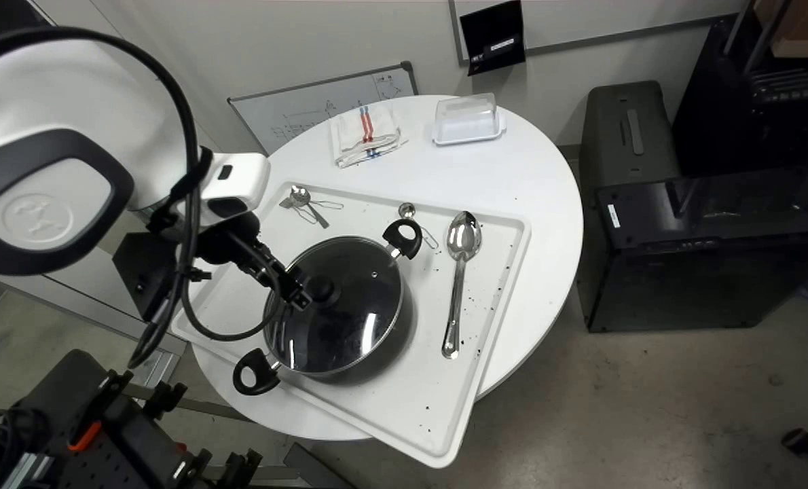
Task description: Remove the glass lid from the black pot.
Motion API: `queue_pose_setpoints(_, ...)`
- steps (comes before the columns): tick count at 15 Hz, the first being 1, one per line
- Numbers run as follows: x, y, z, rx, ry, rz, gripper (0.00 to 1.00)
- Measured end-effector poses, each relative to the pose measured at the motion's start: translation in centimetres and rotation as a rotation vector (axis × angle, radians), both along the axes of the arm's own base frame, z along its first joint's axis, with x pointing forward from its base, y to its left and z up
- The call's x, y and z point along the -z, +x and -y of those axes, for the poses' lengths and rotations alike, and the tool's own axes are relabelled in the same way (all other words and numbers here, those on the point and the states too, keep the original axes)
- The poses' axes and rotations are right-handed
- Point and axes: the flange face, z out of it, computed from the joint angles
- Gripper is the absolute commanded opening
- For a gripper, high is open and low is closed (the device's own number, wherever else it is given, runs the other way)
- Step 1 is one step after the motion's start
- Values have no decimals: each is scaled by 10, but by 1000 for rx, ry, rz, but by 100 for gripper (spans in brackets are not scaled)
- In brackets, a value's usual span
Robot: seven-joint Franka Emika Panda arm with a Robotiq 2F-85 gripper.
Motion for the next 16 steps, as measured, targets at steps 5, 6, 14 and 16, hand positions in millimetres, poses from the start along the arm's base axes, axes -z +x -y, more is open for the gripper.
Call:
queue_pose_setpoints(5,22,13,-1,3,25,-19,100)
queue_pose_setpoints(6,25,16,-1,2,27,-20,100)
queue_pose_setpoints(14,46,34,-1,-10,24,-30,100)
queue_pose_setpoints(16,51,37,-2,-14,23,-33,100)
